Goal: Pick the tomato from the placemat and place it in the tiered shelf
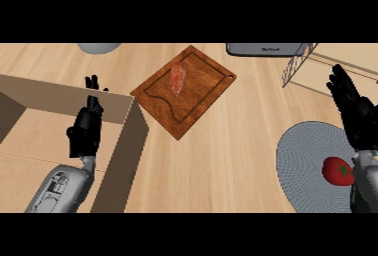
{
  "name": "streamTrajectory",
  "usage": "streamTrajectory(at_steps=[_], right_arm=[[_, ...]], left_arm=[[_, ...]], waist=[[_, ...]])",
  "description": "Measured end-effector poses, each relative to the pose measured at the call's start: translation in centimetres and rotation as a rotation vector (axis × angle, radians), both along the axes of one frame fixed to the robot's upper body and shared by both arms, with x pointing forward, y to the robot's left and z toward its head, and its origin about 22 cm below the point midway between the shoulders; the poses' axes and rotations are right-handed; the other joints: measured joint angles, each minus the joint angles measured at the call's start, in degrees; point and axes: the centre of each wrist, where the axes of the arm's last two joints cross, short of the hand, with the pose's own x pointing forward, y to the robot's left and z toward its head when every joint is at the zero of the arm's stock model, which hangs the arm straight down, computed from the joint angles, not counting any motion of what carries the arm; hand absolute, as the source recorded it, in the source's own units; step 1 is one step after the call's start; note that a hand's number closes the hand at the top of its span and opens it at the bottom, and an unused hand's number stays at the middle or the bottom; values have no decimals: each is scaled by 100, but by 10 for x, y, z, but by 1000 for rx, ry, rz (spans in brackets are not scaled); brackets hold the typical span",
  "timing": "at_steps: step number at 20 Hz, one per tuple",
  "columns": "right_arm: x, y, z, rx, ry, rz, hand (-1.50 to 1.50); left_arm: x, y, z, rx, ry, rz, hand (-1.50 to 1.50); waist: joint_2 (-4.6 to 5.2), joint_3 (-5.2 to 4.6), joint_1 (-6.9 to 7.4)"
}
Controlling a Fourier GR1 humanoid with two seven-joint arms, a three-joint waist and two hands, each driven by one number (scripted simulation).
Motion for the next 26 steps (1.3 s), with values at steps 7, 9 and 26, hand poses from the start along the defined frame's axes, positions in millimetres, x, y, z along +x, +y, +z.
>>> streamTrajectory(at_steps=[7, 9, 26], right_arm=[[-25, -76, 8, 225, -63, -150, 150], [-33, -88, -1, 254, -53, -235, 150], [-146, -166, -62, 56, -146, -550, -150]], left_arm=[[-8, 0, 3, -77, 27, -82, 0], [-11, 6, 2, -66, 32, -87, 0], [-14, -2, 16, -31, 70, -194, 0]], waist=[[-49, 181, -210], [-36, 205, -329], [19, 125, -91]])
